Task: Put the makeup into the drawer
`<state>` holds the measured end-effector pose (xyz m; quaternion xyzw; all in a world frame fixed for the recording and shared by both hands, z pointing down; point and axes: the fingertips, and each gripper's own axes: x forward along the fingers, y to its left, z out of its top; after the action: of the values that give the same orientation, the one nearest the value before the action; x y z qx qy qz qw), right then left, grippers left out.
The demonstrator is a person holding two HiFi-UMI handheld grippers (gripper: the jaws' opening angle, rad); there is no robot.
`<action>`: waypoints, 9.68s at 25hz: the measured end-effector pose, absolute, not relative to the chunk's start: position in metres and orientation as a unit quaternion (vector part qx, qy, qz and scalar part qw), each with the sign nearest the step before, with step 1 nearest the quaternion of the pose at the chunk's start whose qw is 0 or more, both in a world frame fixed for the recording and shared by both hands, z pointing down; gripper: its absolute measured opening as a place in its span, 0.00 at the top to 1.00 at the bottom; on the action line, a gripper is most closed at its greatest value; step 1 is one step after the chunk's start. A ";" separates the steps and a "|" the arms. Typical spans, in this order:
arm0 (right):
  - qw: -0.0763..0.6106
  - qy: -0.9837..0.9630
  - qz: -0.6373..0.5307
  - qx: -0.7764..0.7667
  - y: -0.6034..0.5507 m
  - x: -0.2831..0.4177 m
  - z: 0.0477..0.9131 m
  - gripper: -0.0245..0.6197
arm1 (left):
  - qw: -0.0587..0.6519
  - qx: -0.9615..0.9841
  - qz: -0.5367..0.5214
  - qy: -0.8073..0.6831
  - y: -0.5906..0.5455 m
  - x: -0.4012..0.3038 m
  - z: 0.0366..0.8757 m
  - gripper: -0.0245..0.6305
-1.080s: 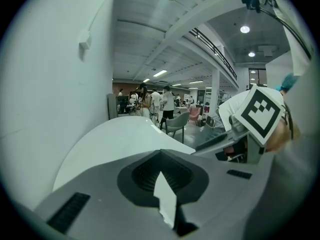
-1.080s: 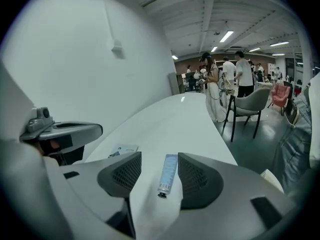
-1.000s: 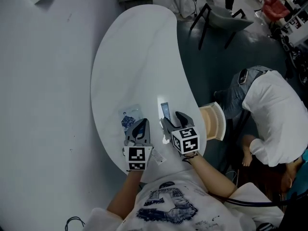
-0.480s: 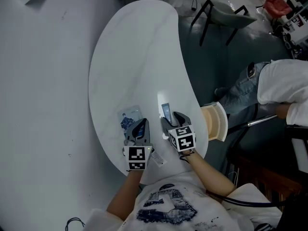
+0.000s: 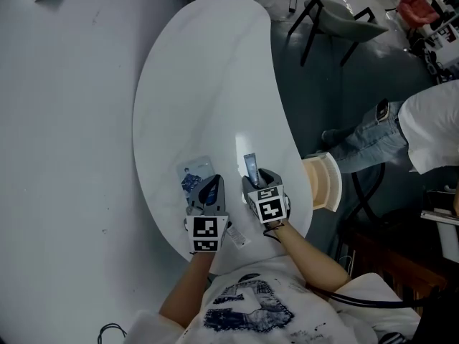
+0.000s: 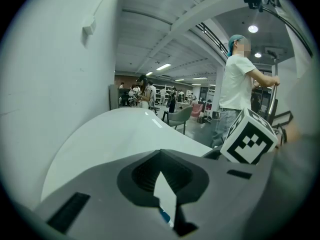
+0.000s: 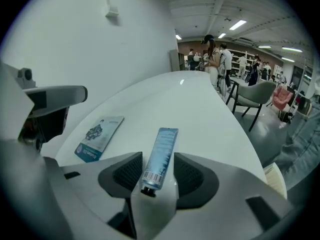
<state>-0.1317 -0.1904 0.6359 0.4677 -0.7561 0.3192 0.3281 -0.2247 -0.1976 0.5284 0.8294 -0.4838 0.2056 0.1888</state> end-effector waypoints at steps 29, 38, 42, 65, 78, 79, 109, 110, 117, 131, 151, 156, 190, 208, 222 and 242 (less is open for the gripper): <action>0.323 -0.752 0.288 0.498 -0.156 -0.117 0.597 0.75 | 0.158 0.841 0.183 -0.483 -0.164 -0.226 0.488 0.89; 0.274 -0.741 0.287 0.542 -0.121 -0.090 0.563 0.75 | 0.124 0.865 0.178 -0.452 -0.142 -0.197 0.464 0.89; 0.254 -0.738 0.284 0.558 -0.105 -0.078 0.543 0.75 | 0.111 0.875 0.177 -0.438 -0.129 -0.184 0.456 0.89; 0.214 -0.726 0.283 0.589 -0.086 0.026 0.523 0.75 | 0.093 0.889 0.192 -0.405 -0.115 -0.087 0.455 0.89; 0.224 -0.722 0.303 0.580 -0.087 0.111 0.541 0.75 | 0.110 0.881 0.211 -0.409 -0.120 -0.010 0.475 0.89; 0.225 -0.722 0.305 0.579 -0.087 0.116 0.543 0.75 | 0.111 0.880 0.212 -0.409 -0.121 -0.005 0.476 0.89; 0.278 -0.701 0.386 0.531 -0.119 0.147 0.679 0.75 | 0.147 0.860 0.255 -0.417 -0.160 0.035 0.560 0.89; 0.279 -0.700 0.388 0.531 -0.121 0.147 0.683 0.75 | 0.147 0.860 0.257 -0.416 -0.163 0.035 0.563 0.89; 0.286 -0.690 0.404 0.528 -0.130 0.149 0.711 0.75 | 0.151 0.859 0.268 -0.408 -0.179 0.041 0.580 0.89; 0.311 -0.659 0.454 0.512 -0.136 0.144 0.789 0.75 | 0.149 0.857 0.292 -0.399 -0.191 0.052 0.600 0.89; 0.358 -0.627 0.484 0.495 -0.140 0.143 0.860 0.75 | 0.163 0.850 0.313 -0.392 -0.204 0.055 0.620 0.89; 0.362 -0.623 0.487 0.493 -0.137 0.143 0.870 0.75 | 0.168 0.848 0.316 -0.390 -0.202 0.057 0.624 0.89; 0.352 -0.627 0.475 0.507 -0.134 0.145 0.849 0.75 | 0.154 0.846 0.301 -0.412 -0.180 0.019 0.600 0.89; 0.249 -0.652 0.407 0.589 -0.117 0.142 0.668 0.76 | 0.121 0.868 0.252 -0.411 -0.130 -0.047 0.514 0.89; 0.169 -0.743 0.312 0.568 -0.090 0.021 0.518 0.76 | 0.088 0.861 0.197 -0.461 -0.085 -0.143 0.443 0.89; 0.091 -0.829 0.192 0.517 -0.033 -0.112 0.358 0.76 | 0.041 0.842 0.106 -0.527 -0.014 -0.245 0.334 0.89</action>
<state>-0.1116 -0.0329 0.3576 0.5170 -0.8291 0.1922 0.0914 -0.2450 -0.0139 0.3342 0.8423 -0.5269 0.1061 0.0411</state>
